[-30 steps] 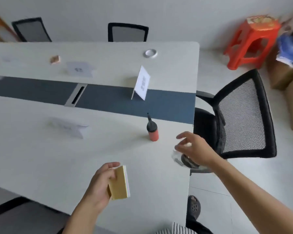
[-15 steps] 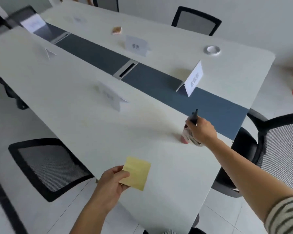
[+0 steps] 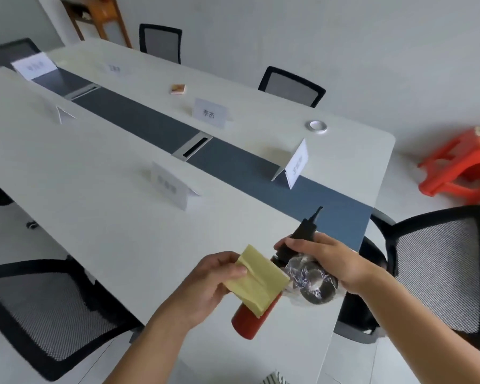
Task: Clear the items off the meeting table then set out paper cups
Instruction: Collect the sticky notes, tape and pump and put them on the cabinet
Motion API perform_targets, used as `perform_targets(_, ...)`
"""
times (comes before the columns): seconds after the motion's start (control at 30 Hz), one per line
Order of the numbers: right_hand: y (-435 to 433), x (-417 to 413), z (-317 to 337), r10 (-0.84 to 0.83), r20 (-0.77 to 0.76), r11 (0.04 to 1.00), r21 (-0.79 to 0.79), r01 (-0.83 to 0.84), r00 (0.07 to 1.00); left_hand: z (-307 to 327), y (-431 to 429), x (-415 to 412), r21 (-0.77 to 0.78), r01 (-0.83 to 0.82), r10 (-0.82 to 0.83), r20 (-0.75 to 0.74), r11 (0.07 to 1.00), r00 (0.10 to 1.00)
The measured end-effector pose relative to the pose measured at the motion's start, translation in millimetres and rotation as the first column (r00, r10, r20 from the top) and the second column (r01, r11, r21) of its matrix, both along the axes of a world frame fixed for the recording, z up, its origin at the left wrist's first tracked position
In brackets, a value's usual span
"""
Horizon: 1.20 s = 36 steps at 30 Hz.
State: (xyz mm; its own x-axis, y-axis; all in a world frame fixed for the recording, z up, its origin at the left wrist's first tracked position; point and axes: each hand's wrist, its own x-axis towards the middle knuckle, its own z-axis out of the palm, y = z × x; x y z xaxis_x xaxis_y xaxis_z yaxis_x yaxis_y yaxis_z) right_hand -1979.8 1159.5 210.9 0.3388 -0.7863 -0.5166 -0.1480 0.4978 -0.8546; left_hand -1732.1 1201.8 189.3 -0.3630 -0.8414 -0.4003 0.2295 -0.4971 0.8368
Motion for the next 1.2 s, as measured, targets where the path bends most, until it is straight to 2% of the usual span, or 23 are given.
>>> perform_targets(0.1,4.7,22.8,8.1,-0.029,0.052,1.000,0.001,0.029,0.998,2.8,9.5,1.4,-0.001,0.164,-0.164,-0.076,0.986,0.984)
perform_targets(0.2,9.4,39.1,4.5,-0.072,0.099,0.997,0.027,0.070,0.992,3.6,22.0,14.8,-0.044,0.164,-0.168,-0.115,0.986,0.979)
perform_targets(0.27,15.6,49.7,-1.1,-0.081,0.112,0.995,0.066,0.074,0.990,3.4,35.0,25.3,-0.050,0.121,-0.124,-0.075,0.991,0.989)
perform_targets(0.33,24.9,60.7,-7.1,-0.076,0.114,0.983,0.174,0.055,0.991,1.2,53.7,37.1,-0.036,0.048,-0.048,0.006,0.998,0.999)
perform_targets(0.47,46.0,69.7,-24.7,-0.127,0.243,0.943,0.332,0.041,0.962,-2.7,102.2,66.6,-0.011,-0.192,0.192,0.146,0.981,0.970)
perform_targets(0.6,76.3,74.7,-48.2,-0.082,0.413,0.896,0.429,-0.114,0.907,-5.0,163.4,84.4,-0.024,-0.454,0.442,0.283,0.891,0.851)
perform_targets(0.7,101.8,87.4,-62.1,0.005,0.468,0.893,0.396,-0.215,0.884,-9.8,217.2,89.0,-0.109,-0.544,0.525,0.471,0.832,0.709)
perform_targets(0.77,122.1,103.3,-65.3,0.154,0.512,0.898,0.283,-0.335,0.845,-18.0,253.7,90.0,-0.173,-0.593,0.559,0.608,0.786,0.563)
perform_targets(0.8,132.5,111.6,-70.7,0.225,0.493,0.909,0.205,-0.363,0.841,-22.7,272.4,89.7,-0.192,-0.618,0.563,0.668,0.762,0.487)
perform_targets(0.87,159.7,126.7,-83.4,0.320,0.353,0.923,0.094,-0.374,0.879,-30.9,313.8,89.5,-0.206,-0.669,0.556,0.748,0.714,0.363)
perform_targets(1.0,211.7,156.6,-93.3,0.449,0.084,0.893,-0.012,-0.450,0.890,-34.8,396.8,103.1,-0.187,-0.753,0.525,0.817,0.631,0.237)
perform_targets(1.1,236.6,187.5,-95.5,0.571,-0.165,0.798,-0.118,-0.591,0.804,-38.0,450.5,124.3,-0.160,-0.813,0.502,0.846,0.560,0.180)
perform_targets(1.2,255.0,226.8,-90.7,0.612,-0.340,0.688,-0.218,-0.692,0.714,-39.4,494.8,153.6,-0.151,-0.860,0.508,0.850,0.488,0.138)
